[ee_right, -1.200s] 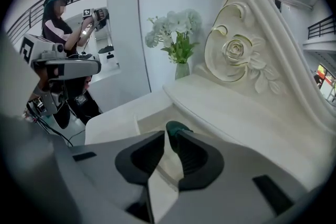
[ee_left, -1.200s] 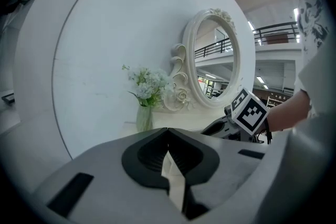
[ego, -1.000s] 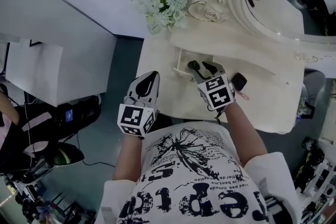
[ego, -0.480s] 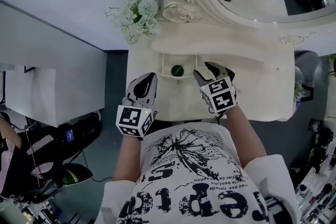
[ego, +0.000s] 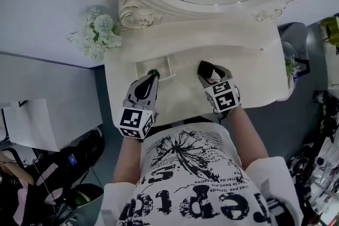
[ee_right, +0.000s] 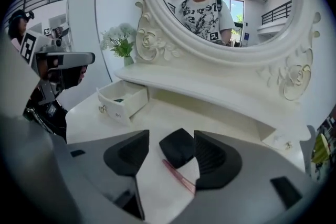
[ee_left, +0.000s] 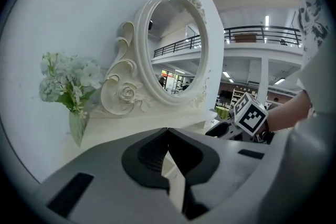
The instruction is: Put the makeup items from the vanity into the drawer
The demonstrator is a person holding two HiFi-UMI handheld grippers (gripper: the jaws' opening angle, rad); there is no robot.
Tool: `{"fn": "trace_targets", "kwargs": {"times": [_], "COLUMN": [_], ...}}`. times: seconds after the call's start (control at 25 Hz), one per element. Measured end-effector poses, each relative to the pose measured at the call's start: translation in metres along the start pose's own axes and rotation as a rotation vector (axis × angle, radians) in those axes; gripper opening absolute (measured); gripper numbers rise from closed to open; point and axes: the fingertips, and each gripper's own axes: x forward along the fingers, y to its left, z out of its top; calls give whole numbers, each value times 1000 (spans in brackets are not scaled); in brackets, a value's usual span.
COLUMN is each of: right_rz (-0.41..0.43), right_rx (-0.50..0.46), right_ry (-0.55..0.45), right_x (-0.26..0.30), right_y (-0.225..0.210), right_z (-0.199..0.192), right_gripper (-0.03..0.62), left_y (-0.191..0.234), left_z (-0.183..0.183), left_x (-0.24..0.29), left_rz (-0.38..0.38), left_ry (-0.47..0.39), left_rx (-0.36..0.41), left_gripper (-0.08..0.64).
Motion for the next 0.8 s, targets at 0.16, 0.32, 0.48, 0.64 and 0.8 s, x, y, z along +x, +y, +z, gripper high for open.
{"fn": "trace_targets", "kwargs": {"times": [0.16,0.32,0.48,0.64,0.8], "right_rz": [6,27,84,122,166], "right_rx": [-25,-135,-230,-285,-268], "right_ry": [42,72,130,176,208], "right_x": [17,38,57,73,82], "right_y": [-10,-14,-15,-15,-15], "right_z": [-19,-24,-29,-34,-35], "right_gripper": [317,357,360,360,359], "left_y": [-9,-8,-2,5,8], "left_z": [-10,-21,-32,-39,-43], "left_x": [12,16,17,18,18], "left_rz": [-7,20,61,97,116], "left_ry": [19,30,30,20,9], "left_rx": [1,-11,-30,-49,-55], "left_gripper": [20,20,20,20,20]}}
